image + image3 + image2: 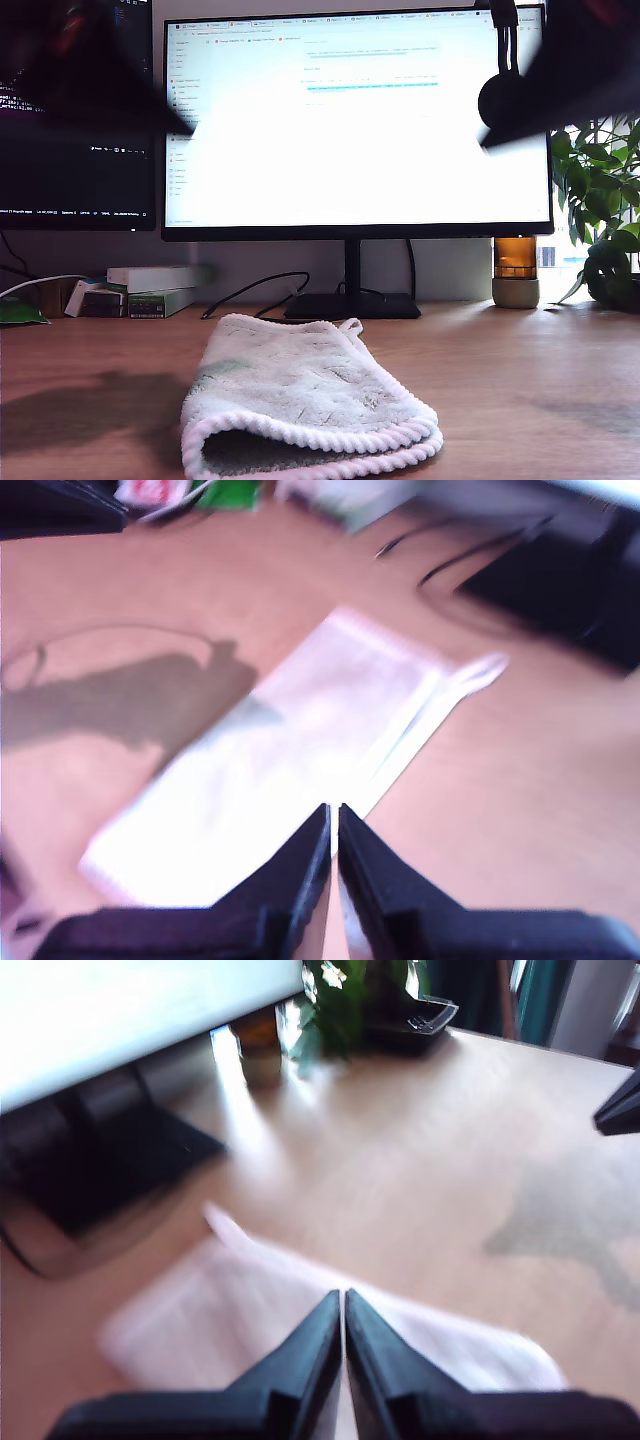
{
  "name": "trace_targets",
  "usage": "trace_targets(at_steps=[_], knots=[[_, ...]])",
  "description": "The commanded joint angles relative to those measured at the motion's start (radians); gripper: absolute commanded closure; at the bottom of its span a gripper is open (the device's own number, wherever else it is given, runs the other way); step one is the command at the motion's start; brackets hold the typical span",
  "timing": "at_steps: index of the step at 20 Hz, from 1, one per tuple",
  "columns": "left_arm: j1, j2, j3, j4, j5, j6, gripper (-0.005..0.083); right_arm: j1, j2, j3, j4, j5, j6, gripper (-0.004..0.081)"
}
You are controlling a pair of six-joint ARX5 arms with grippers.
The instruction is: Fold the tea towel to a neat square and place it to the right
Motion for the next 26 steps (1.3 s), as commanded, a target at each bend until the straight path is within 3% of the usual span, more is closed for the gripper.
trace_targets(at_steps=[1, 7, 9, 11, 12, 14, 15, 18, 22, 26], knots=[[-0.044, -0.049, -0.056, -0.017, -0.020, -0.024, 0.0794, 0.021, -0.016, -0.016, -0.046, 0.000, -0.002, 0.0782], [-0.151, -0.067, -0.057, -0.076, -0.016, 0.009, 0.0789, 0.024, -0.006, -0.015, -0.058, 0.005, -0.011, 0.0781], [-0.171, -0.066, -0.057, -0.098, -0.020, 0.068, 0.0739, 0.024, -0.006, -0.015, -0.056, 0.003, -0.047, 0.0781], [-0.201, -0.064, -0.057, -0.138, -0.074, 0.227, 0.0600, 0.038, 0.007, -0.015, -0.058, -0.031, -0.374, 0.0752], [-0.219, -0.063, -0.057, -0.159, -0.111, 0.311, 0.0505, 0.045, 0.021, -0.015, -0.055, -0.053, -0.495, 0.0681], [-0.253, -0.052, -0.057, -0.180, -0.169, 0.523, 0.0419, 0.050, 0.059, -0.015, -0.058, -0.056, -0.667, 0.0473], [-0.269, -0.043, -0.057, -0.184, -0.188, 0.583, 0.0413, 0.050, 0.085, -0.015, -0.058, -0.057, -0.719, 0.0424], [-0.307, 0.000, -0.057, -0.209, -0.201, 0.772, 0.0411, 0.051, 0.174, -0.015, -0.056, -0.051, -0.864, 0.0417], [-0.336, 0.096, -0.057, -0.216, -0.212, 0.935, 0.0358, 0.051, 0.223, -0.015, -0.027, -0.053, -0.882, 0.0417], [-0.340, 0.200, -0.057, -0.194, -0.222, 1.061, 0.0359, 0.051, 0.223, -0.010, -0.006, -0.052, -0.875, 0.0417]])
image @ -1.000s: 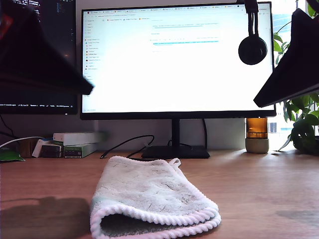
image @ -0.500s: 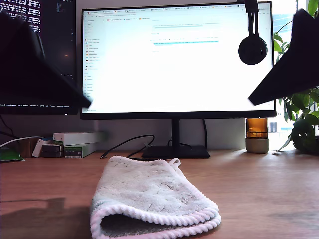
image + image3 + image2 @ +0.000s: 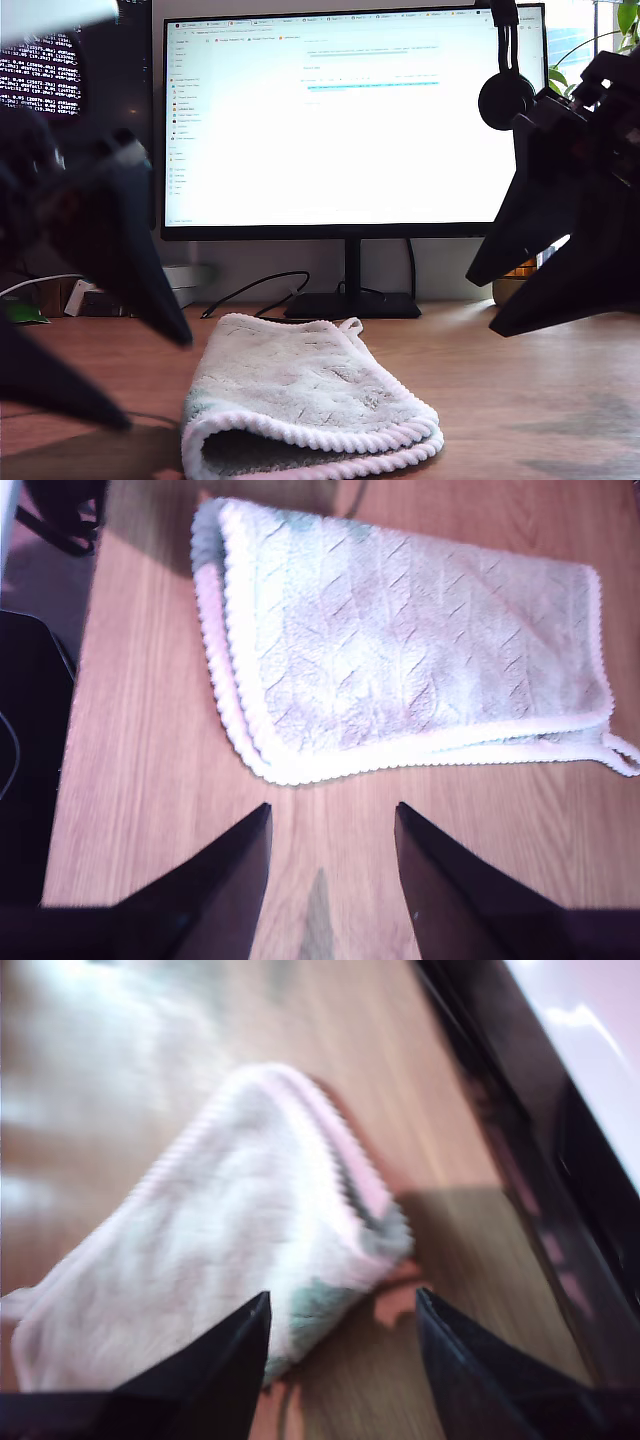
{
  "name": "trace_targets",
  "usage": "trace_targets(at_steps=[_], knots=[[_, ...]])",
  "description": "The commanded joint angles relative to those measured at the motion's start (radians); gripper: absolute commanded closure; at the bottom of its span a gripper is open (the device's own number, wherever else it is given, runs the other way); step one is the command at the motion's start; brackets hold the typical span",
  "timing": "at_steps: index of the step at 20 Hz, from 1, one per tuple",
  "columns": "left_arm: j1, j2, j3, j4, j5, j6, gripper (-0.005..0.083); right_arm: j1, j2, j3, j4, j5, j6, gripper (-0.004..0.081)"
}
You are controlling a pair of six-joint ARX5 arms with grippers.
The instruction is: Fold the tea towel to a neat square and place it to the right
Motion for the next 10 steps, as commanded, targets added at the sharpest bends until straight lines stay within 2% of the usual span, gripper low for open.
trace_targets(at_steps=[1, 7, 10], knots=[[-0.003, 0.051, 0.000, 0.011, -0.001, 0.066, 0.0359, 0.004, 0.000, 0.006, 0.005, 0.000, 0.002, 0.0417], [-0.003, 0.140, 0.000, 0.145, -0.008, 0.105, 0.0362, 0.003, 0.000, 0.006, 0.006, 0.003, 0.028, 0.0417], [-0.006, 0.147, 0.000, 0.147, 0.026, 0.105, 0.0362, 0.003, 0.000, 0.006, 0.010, 0.004, 0.028, 0.0417]])
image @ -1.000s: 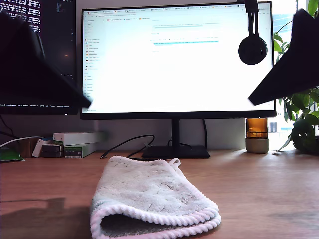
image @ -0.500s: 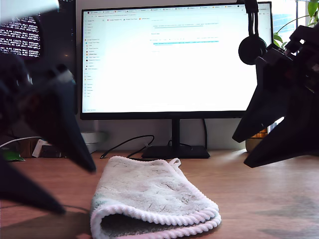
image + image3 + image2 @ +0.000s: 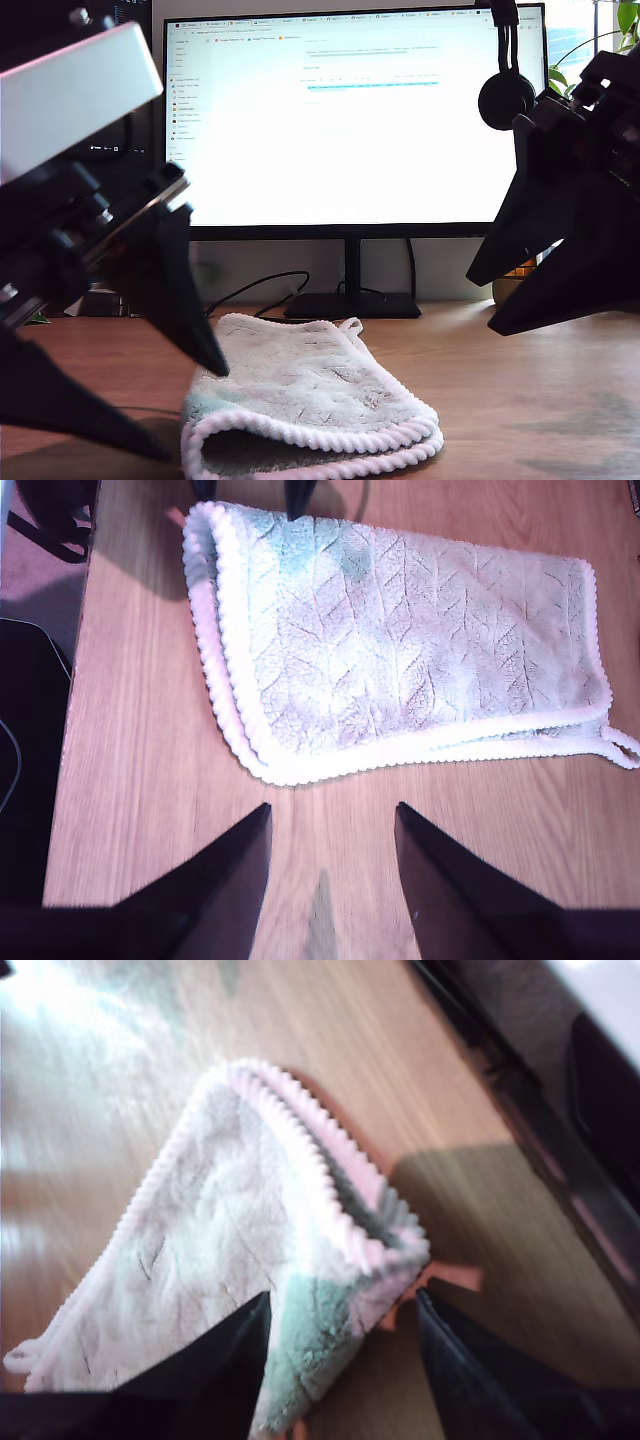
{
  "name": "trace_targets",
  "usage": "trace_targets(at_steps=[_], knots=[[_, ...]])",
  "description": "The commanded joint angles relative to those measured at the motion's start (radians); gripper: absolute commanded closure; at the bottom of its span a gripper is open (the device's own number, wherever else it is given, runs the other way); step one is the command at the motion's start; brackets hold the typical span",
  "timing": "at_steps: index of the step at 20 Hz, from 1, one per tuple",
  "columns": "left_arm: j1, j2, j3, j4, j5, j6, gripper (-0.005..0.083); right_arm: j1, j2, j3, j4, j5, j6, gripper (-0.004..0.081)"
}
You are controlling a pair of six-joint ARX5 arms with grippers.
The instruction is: Fold the tea towel to a neat square and place it to the right
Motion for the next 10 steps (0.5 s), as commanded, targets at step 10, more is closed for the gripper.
trace_targets(at_steps=[10], knots=[[-0.068, 0.138, -0.001, 0.034, 0.022, 0.050, 0.0391, 0.004, -0.001, 0.006, 0.024, 0.000, 0.008, 0.0417]])
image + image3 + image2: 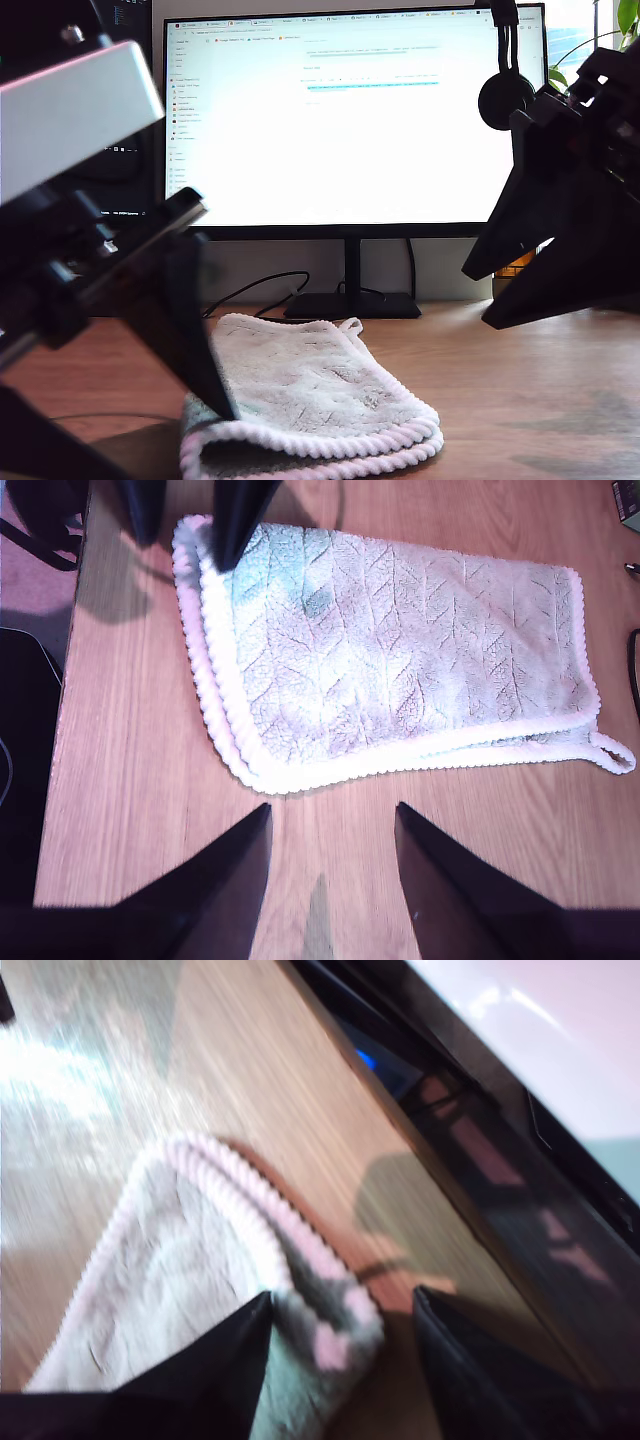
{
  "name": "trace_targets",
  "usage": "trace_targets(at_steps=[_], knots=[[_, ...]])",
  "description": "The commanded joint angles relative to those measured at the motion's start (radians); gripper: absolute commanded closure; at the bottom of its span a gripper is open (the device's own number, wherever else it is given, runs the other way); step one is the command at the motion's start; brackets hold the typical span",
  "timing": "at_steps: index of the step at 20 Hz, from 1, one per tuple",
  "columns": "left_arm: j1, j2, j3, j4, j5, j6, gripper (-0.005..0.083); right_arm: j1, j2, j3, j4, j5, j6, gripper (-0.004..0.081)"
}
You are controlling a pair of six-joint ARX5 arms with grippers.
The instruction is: Fold the tea towel to a neat square and place it to the right
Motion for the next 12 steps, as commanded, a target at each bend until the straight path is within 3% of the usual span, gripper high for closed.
trace_targets(at_steps=[1, 5, 12], knots=[[-0.003, 0.044, -0.014, -0.005, -0.008, 0.003, 0.0413, 0.004, -0.001, 0.006, 0.007, 0.000, 0.005, 0.0417], [-0.003, 0.062, -0.015, 0.001, -0.068, 0.011, 0.0473, 0.005, -0.011, 0.006, 0.011, -0.006, 0.005, 0.0417], [0.009, 0.082, -0.015, -0.030, -0.119, 0.009, 0.0472, 0.005, -0.041, 0.006, 0.020, -0.015, 0.006, 0.0417]])
